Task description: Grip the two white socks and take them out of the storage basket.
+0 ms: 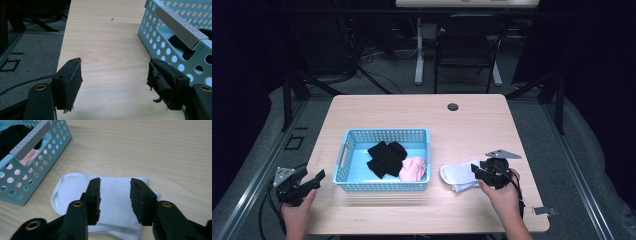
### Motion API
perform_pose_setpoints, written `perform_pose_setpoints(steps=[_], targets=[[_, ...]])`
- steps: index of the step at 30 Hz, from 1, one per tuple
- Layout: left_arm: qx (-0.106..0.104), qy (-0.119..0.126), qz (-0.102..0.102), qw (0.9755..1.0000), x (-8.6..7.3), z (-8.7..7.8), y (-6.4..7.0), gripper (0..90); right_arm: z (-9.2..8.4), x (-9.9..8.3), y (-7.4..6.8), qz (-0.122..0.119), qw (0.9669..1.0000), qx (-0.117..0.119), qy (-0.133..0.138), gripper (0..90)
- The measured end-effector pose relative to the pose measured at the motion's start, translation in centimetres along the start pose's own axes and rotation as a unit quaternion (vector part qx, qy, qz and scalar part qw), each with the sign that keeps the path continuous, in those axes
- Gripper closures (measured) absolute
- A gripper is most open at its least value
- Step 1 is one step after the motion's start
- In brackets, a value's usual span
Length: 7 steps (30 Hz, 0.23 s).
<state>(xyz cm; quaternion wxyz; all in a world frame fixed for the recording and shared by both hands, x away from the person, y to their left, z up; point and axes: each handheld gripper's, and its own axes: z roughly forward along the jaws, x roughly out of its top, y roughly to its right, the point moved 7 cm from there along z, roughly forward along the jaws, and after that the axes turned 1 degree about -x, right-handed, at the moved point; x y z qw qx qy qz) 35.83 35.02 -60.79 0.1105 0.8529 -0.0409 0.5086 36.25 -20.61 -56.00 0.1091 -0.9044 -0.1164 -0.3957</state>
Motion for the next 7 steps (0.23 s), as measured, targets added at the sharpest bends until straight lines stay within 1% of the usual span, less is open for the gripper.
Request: perform_pose_setpoints(steps=[3, 4, 7], targets=[[0.0, 0.0, 0.001, 1.0, 0.01, -0.01, 0.0, 27.5, -0.11, 0.19, -0.12, -0.004, 1.0, -0.001, 0.007, 54.6], [0.0, 0.0, 0.0, 1.0, 0.02, -0.02, -0.01, 27.5, -0.17, 0.29, -0.15, -0.009, 0.9999, -0.003, 0.009, 53.0], [0.0, 0.001, 0.0, 1.0, 0.04, -0.02, -0.03, 27.5, -0.37, 0.56, -0.37, -0.015, 0.9998, -0.004, 0.016, 51.7]])
